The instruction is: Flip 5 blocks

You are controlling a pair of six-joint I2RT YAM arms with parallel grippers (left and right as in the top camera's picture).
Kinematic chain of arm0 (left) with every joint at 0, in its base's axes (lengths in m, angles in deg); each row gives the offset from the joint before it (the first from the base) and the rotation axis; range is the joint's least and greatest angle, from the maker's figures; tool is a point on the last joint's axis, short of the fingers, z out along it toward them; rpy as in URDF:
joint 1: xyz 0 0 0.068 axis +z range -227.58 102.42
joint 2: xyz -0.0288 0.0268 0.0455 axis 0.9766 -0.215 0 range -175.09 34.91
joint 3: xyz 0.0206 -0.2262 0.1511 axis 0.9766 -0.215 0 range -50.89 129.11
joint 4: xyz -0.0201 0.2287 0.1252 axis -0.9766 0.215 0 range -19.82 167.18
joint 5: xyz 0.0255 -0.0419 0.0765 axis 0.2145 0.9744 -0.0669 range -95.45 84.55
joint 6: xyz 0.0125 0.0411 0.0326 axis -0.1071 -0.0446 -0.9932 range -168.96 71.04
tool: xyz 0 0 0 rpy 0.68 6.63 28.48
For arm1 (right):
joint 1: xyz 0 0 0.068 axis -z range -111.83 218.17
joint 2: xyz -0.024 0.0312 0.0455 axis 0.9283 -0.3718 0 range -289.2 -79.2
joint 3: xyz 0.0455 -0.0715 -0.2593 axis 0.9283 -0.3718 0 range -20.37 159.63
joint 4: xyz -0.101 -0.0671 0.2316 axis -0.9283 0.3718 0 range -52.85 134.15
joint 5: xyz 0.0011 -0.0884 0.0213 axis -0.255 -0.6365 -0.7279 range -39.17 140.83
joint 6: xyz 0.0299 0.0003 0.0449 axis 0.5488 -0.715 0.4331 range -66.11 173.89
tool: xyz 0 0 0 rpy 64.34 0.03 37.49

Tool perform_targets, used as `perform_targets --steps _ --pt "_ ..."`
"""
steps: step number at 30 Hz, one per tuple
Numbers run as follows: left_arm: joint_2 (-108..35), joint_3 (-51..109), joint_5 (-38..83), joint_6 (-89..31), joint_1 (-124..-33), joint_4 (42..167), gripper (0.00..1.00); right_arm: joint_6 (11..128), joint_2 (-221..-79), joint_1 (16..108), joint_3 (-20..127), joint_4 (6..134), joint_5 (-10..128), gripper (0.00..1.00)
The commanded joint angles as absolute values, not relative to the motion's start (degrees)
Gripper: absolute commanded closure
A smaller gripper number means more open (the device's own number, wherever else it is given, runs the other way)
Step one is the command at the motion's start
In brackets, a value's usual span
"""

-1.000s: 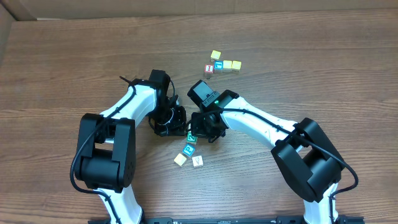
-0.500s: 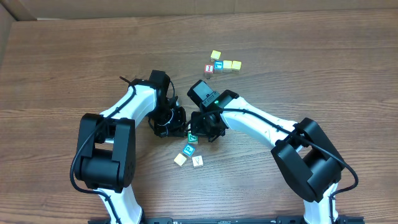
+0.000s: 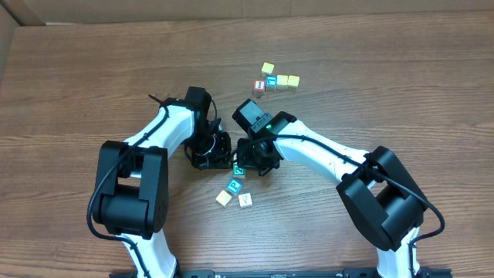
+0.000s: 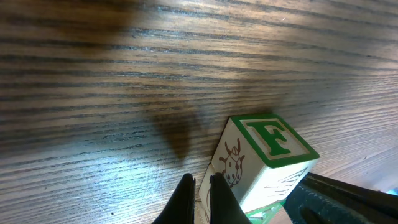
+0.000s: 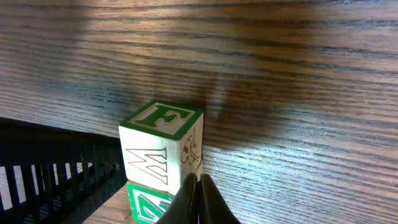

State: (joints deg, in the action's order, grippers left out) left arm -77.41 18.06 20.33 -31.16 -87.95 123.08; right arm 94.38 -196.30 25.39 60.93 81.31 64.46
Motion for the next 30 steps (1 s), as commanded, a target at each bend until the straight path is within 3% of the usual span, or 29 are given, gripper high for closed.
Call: perform_targets --steps 1,6,13,25,28,30 --pt "-77.71 17.86 20.99 -31.62 -87.74 123.1 0.96 94.6 -194.07 25.43 60.71 80.94 63.98 0.96" --pt "-77.71 18.45 19.28 -31.64 -87.47 124.07 0.96 94.6 -194.07 26.59 60.78 81.61 64.09 0.95" --pt "-77.69 24.18 14.1 -31.88 -85.88 130.01 0.96 94.3 -194.05 27.55 64.28 86.29 62.36 0.81" --pt "-77.69 39.65 7.46 -32.25 -77.86 140.42 0.95 97.01 -194.07 26.15 72.34 100.98 61.4 0.79" --pt "-77.69 40.39 7.43 -32.23 -73.68 139.67 0.83 99.56 -194.07 23.86 72.23 100.89 61.4 0.79" --pt "-77.69 40.35 7.43 -32.21 -70.84 139.06 0.65 103.32 -194.07 21.74 72.23 100.61 61.38 0.79"
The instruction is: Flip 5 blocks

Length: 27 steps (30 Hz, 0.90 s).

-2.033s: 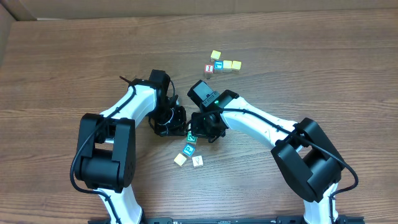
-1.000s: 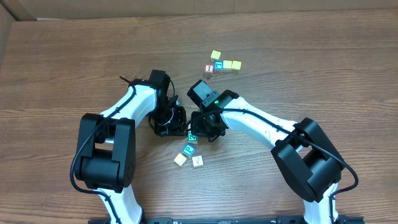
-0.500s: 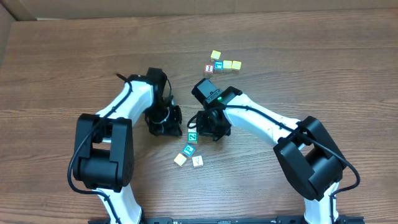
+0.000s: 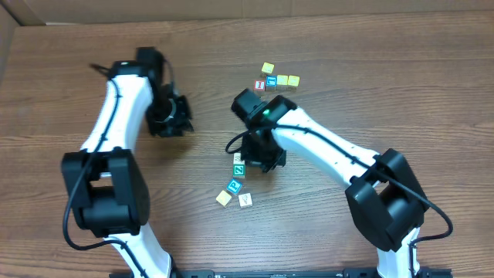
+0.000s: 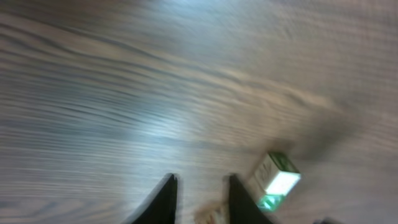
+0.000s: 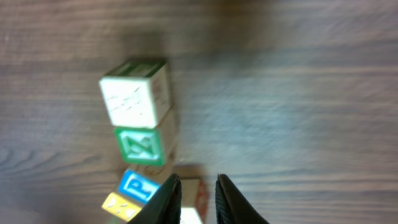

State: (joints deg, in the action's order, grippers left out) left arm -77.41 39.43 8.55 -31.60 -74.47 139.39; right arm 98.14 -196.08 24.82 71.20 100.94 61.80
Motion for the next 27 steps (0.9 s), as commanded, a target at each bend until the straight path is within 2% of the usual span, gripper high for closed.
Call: perform_targets --steps 1,2,4,5,6,7,8,17,27 --pt "-77.69 40.35 7.43 -32.21 -69.46 138.89 0.62 105.14 -194.07 20.97 72.23 100.59 61.38 0.77" --pt "-77.71 40.35 7.46 -32.21 -68.13 138.71 0.58 107.91 -194.07 20.03 72.23 100.67 61.38 0.74" --pt "-77.71 40.35 7.48 -32.01 -65.77 138.6 0.51 112.57 -194.07 18.15 72.23 100.37 61.29 0.38" --pt "-77.71 40.35 7.48 -32.01 -65.07 138.64 0.46 113.33 -194.07 17.71 72.23 100.06 61.12 0.37" --pt "-77.71 40.35 7.46 -32.03 -64.35 138.71 0.29 114.38 -194.07 16.93 72.21 99.45 60.64 0.37" --pt "-77.71 40.35 7.48 -32.03 -63.91 138.73 0.07 114.69 -194.09 16.49 72.21 99.03 60.2 0.38" --pt "-77.71 40.35 7.5 -32.03 -63.52 138.75 0.0 115.63 -194.09 15.9 72.12 98.68 59.13 0.39" --pt "-77.71 40.35 7.48 -32.06 -63.39 138.69 0.0 124.9 -194.13 11.86 68.67 94.25 43.09 0.46" --pt "-77.71 40.35 7.48 -32.06 -63.39 138.71 0.0 125.92 -194.13 11.86 63.58 87.97 46.3 0.47"
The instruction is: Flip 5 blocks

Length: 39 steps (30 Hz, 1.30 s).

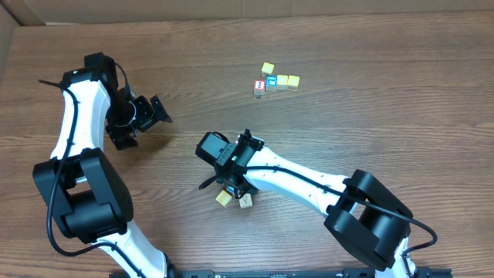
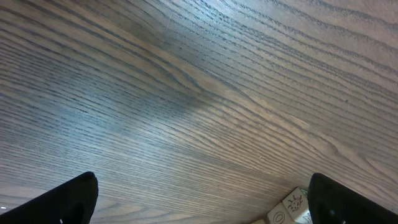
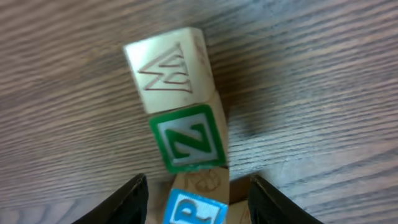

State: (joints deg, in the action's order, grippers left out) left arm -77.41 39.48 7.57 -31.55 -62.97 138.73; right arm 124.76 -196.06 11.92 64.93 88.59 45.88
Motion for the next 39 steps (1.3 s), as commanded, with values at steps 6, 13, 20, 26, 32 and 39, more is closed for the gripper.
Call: perform_targets --steps 6,13,20,26,32,39 --pt "-77.71 40.35 7.48 -32.06 -63.39 138.71 0.0 125.9 -194.13 11.86 63.58 87.41 49.1 0.49" --pt "-77.71 40.33 7.48 -32.06 -63.39 138.69 0.0 125.92 -194.13 11.42 63.58 87.82 49.27 0.49" --pt "-77.71 40.33 7.48 -32.06 -63.39 138.69 0.0 125.94 -194.13 9.58 63.58 87.54 48.66 0.51" --pt "-77.71 40.35 7.46 -32.06 -63.39 138.71 0.0 125.94 -194.13 9.36 63.58 88.02 47.92 0.54" --pt "-77.71 40.35 7.46 -32.06 -63.39 138.69 0.0 125.92 -194.13 9.34 63.58 88.28 45.31 0.58" --pt "-77.69 40.35 7.46 -32.06 -63.39 138.69 0.01 125.92 -194.13 9.34 63.58 88.24 44.42 0.58"
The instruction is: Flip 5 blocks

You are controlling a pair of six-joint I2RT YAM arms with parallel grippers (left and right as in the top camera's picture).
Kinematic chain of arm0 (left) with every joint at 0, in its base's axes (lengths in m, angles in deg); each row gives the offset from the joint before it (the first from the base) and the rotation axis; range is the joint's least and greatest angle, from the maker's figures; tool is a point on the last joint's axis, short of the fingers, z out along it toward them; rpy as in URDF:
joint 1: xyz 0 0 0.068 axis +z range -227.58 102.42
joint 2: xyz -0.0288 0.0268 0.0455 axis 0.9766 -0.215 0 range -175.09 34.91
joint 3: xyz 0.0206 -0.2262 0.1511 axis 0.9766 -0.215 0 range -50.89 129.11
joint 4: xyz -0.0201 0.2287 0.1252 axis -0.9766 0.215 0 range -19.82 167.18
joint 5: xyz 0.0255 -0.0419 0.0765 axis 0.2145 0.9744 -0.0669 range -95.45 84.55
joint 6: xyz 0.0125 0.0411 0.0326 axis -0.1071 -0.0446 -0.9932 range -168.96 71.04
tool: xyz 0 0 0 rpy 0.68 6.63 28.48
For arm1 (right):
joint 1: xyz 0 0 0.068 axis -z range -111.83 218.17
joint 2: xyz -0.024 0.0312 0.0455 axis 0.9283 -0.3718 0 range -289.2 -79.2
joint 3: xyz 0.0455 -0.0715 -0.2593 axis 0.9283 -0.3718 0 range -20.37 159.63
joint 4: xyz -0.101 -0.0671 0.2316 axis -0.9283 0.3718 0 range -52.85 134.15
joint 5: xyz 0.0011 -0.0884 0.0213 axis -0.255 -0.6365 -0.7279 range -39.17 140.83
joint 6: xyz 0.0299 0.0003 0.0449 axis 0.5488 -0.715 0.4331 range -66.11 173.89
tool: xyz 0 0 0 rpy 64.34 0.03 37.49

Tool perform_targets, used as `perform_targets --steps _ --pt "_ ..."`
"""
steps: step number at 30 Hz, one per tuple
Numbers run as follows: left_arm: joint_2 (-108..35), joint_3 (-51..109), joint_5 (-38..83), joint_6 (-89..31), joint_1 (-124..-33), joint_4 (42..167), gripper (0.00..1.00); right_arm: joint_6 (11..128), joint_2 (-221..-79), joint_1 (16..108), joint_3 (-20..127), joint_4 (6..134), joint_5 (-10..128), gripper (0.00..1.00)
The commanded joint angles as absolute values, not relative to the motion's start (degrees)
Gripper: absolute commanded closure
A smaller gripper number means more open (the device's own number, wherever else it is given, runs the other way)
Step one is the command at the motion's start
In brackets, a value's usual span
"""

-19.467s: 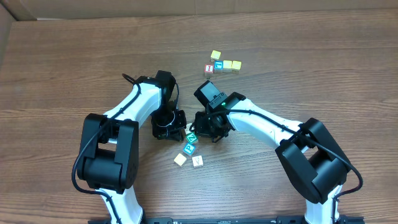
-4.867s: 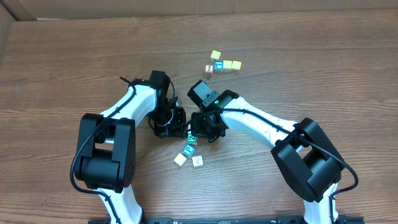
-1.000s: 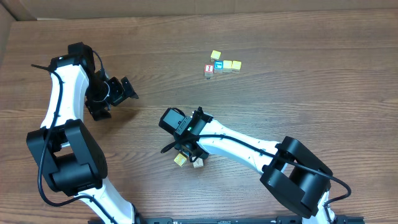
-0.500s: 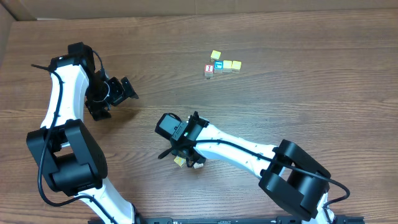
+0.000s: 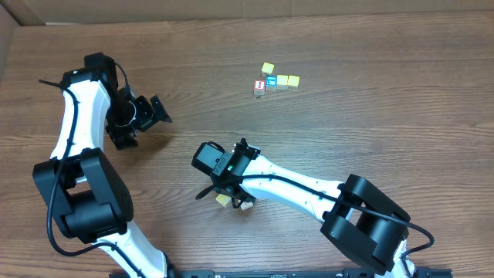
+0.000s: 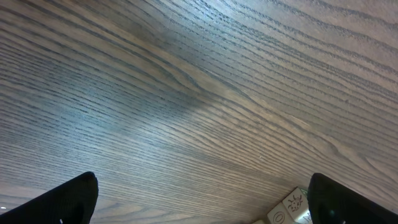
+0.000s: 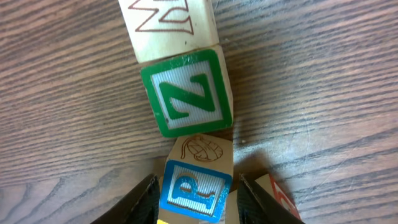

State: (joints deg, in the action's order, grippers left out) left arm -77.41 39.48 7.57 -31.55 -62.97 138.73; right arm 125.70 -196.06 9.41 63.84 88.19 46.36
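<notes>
In the right wrist view a row of wooden blocks lies on the table: a plain block with a W face up (image 7: 171, 28), a green Z block (image 7: 186, 93) and a blue P block (image 7: 196, 190). My right gripper (image 7: 198, 200) is open, one finger on each side of the blue P block, low over it. A red-lettered block (image 7: 283, 202) lies just to the right. From overhead this gripper (image 5: 222, 188) covers most of that cluster (image 5: 235, 202). My left gripper (image 5: 147, 114) is far off at the left, wide open (image 6: 202, 202) with nothing between its fingers.
A second cluster of several small blocks (image 5: 274, 81) lies at the back of the wooden table (image 5: 386, 116). A ladybug-marked block (image 6: 292, 202) shows at the lower right edge of the left wrist view. The right arm stretches across the table's front middle.
My right gripper has moved along the row, from over the W and Z blocks to straddling the blue P block. The left arm and its open gripper have not moved.
Both grippers were shut against a block with a green F on top, by the Z block. Then both were drawn back with jaws parted. Later that block lay with W up, my left arm far left, wide open; my right gripper now straddles the P block.
</notes>
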Motion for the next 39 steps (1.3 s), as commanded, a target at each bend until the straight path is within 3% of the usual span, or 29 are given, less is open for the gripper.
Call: perform_targets --steps 1,24,30,35,39 --pt "-77.71 40.33 7.48 -32.06 -63.39 138.69 0.0 125.92 -194.13 9.34 63.58 88.28 44.42 0.58" --pt "-77.71 40.35 7.46 -32.06 -63.39 138.71 0.0 116.37 -194.13 9.41 63.6 88.56 42.28 0.59" --pt "-77.71 40.33 7.48 -32.06 -63.39 138.69 0.0 115.93 -194.13 9.41 63.71 88.61 41.23 0.63" --pt "-77.69 40.35 7.46 -32.06 -63.39 138.69 0.0 115.96 -194.07 9.41 64.25 88.94 41.45 0.54" --pt "-77.71 40.33 7.46 -32.06 -63.39 138.69 0.0 115.98 -194.07 9.41 65.87 90.82 42.08 0.54"
